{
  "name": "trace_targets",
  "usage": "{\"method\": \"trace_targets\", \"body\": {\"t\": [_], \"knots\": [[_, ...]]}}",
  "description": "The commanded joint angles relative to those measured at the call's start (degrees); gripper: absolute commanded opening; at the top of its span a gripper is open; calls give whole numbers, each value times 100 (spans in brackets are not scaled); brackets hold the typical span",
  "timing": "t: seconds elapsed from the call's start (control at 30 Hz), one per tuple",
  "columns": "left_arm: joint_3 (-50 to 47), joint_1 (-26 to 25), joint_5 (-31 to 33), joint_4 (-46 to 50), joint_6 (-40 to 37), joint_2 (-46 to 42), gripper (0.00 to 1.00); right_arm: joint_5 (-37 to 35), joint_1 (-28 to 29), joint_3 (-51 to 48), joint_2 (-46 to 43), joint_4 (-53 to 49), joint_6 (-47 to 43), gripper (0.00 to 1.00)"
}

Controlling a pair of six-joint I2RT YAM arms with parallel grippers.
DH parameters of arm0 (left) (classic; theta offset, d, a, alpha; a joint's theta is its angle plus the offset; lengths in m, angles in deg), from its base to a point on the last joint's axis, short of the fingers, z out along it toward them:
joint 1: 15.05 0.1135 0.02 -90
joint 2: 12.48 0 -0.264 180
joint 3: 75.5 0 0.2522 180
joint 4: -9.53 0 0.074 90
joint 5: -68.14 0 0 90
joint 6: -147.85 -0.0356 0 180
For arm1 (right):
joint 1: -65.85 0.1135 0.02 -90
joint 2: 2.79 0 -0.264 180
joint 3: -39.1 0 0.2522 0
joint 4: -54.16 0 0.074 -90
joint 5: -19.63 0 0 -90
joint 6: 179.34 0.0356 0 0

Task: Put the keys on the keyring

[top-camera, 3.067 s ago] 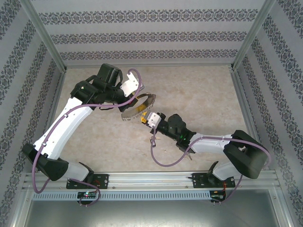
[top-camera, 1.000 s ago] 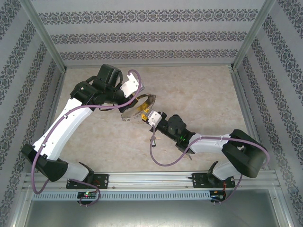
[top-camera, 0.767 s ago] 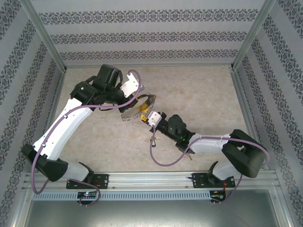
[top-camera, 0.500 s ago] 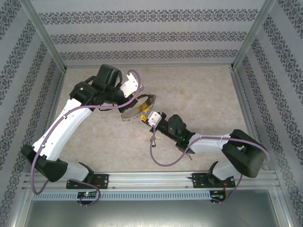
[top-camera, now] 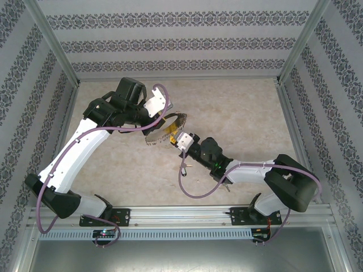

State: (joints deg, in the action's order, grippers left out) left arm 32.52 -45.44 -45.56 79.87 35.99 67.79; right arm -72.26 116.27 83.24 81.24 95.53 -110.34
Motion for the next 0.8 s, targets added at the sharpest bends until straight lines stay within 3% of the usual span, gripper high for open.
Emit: {"method": "trace_targets", "body": {"t": [0.0, 0.43, 0.6, 0.77], "knots": [[0, -81, -56, -152, 34, -171, 0, -174, 64, 205, 110, 240, -10, 16], [-78, -83, 123, -221, 154, -194, 0, -160, 91, 119, 27, 221, 1, 3], [-265, -37, 428, -522, 643, -206, 0, -150, 87, 5, -96, 67, 42, 0], [-588, 240, 298, -1018, 1532, -252, 0, 25, 1, -91, -343, -380, 284, 0]]}}
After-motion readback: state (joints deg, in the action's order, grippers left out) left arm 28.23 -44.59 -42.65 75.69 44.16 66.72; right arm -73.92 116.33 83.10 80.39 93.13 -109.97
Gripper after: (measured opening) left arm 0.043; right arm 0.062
